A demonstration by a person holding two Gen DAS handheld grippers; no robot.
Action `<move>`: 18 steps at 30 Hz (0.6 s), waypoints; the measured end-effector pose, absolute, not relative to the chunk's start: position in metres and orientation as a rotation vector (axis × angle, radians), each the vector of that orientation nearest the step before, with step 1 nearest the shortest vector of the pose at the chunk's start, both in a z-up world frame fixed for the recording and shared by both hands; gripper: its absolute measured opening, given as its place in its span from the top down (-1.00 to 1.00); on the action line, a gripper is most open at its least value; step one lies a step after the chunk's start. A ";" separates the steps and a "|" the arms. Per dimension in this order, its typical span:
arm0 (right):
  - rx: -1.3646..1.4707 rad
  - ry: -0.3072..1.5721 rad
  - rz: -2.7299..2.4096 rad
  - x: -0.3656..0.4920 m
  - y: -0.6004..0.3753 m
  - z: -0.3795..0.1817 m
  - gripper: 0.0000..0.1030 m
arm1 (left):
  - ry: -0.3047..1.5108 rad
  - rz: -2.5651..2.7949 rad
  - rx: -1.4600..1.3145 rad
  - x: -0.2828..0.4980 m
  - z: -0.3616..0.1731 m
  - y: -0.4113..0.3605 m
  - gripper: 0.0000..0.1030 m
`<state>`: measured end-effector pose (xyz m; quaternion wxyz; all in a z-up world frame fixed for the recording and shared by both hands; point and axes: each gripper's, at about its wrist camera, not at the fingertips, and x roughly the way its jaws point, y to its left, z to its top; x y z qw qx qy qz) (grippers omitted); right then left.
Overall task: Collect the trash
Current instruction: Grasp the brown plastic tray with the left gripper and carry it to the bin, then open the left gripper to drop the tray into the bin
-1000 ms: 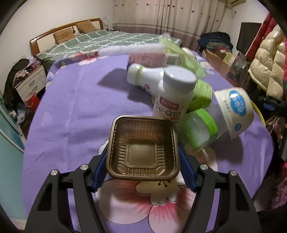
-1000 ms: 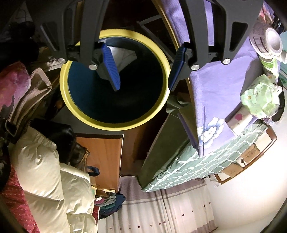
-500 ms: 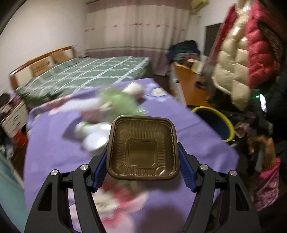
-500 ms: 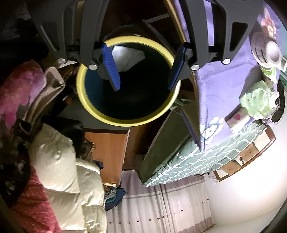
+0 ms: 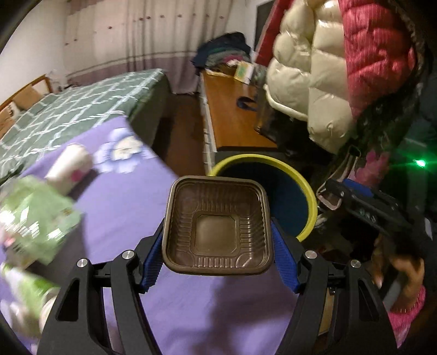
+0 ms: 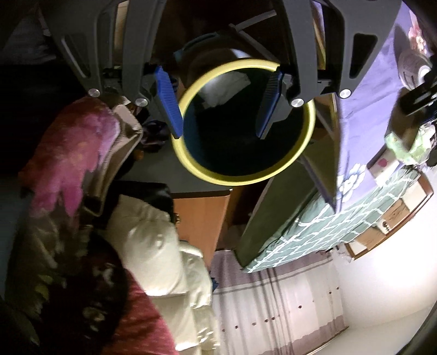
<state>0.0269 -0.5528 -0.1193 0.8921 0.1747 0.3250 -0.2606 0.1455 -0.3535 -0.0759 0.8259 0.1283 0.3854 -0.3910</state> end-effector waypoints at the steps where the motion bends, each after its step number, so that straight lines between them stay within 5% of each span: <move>1: 0.367 0.676 -0.545 0.026 -0.556 -0.121 -0.04 | 0.836 -0.845 0.282 0.150 -0.081 -0.370 -0.35; 6: 0.385 0.685 -0.544 0.024 -0.565 -0.128 -0.06 | 0.857 -0.859 0.323 0.163 -0.097 -0.424 -0.35; 9: 0.392 0.692 -0.547 0.022 -0.569 -0.132 -0.13 | 0.873 -0.848 0.338 0.174 -0.107 -0.451 -0.68; 11: 0.400 0.696 -0.553 0.021 -0.573 -0.135 -0.14 | 0.871 -0.832 0.332 0.181 -0.110 -0.462 -0.73; 18: 0.422 0.723 -0.494 0.036 -0.570 -0.142 -0.14 | 0.827 -0.814 0.233 0.181 -0.077 -0.426 -0.84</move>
